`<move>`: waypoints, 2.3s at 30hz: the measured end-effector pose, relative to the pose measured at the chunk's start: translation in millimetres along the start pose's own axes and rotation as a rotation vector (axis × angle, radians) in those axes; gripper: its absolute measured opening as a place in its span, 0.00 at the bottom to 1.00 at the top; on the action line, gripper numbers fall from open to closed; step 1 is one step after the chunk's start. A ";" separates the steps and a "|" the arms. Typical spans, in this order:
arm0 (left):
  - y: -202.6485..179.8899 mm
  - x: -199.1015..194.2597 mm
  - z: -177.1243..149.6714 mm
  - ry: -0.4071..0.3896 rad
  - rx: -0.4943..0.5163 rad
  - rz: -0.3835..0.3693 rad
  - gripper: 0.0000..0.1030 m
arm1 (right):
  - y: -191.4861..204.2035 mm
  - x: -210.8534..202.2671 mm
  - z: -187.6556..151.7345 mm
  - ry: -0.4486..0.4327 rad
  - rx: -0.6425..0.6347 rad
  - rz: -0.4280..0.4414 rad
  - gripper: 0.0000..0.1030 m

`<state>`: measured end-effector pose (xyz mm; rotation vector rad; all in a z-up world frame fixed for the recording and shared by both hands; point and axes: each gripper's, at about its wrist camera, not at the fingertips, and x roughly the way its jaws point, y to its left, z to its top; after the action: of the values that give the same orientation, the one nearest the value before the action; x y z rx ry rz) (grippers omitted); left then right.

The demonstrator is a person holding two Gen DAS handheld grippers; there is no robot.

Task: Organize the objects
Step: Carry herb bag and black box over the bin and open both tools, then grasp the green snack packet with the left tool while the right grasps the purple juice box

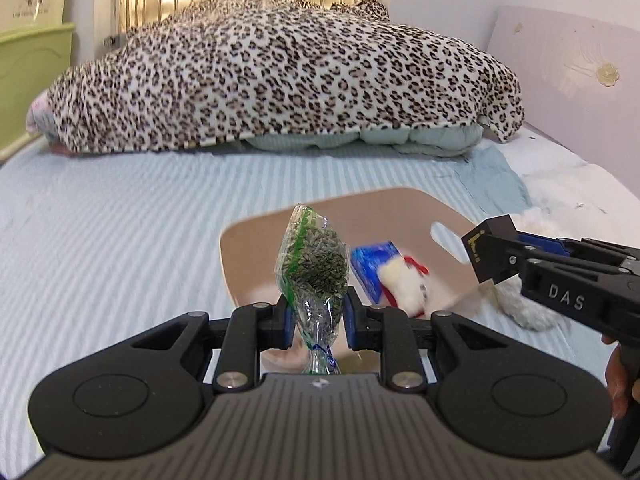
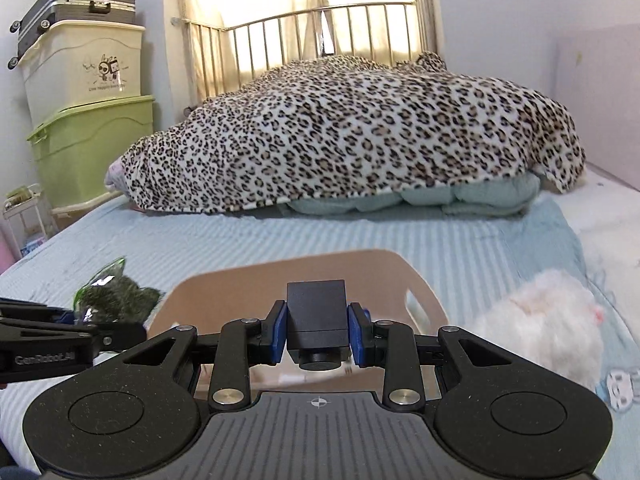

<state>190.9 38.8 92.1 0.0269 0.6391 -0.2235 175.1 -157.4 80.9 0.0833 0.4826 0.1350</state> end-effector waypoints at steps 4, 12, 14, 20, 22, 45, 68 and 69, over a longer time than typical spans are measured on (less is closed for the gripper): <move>-3.1 25.1 8.7 0.008 -0.002 0.056 0.24 | 10.1 20.1 7.9 -0.008 -0.026 -0.012 0.29; 0.8 85.2 4.9 0.088 0.006 0.155 0.25 | 6.8 69.4 1.3 0.043 -0.018 -0.056 0.29; 0.6 97.1 0.8 0.102 0.015 0.181 0.25 | 5.0 79.8 -4.2 0.064 -0.020 -0.065 0.29; 5.4 124.5 -11.7 0.168 0.022 0.194 0.25 | 1.3 105.2 -18.6 0.150 -0.009 -0.071 0.29; 5.8 125.1 -14.0 0.165 0.027 0.199 0.26 | 0.9 109.8 -20.9 0.175 -0.007 -0.065 0.29; -3.2 30.5 -17.3 0.130 0.020 0.151 0.80 | -11.5 3.7 -33.1 0.123 -0.006 -0.062 0.94; 0.4 64.1 -93.1 0.304 -0.010 0.146 0.81 | -11.4 29.3 -112.9 0.321 -0.037 -0.043 0.95; 0.5 65.8 -93.7 0.306 -0.014 0.147 0.81 | -10.8 31.5 -114.7 0.326 -0.039 -0.039 0.95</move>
<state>187.1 35.0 -22.2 0.0959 0.9394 -0.0728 150.3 -157.8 -35.9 0.0135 0.8062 0.1200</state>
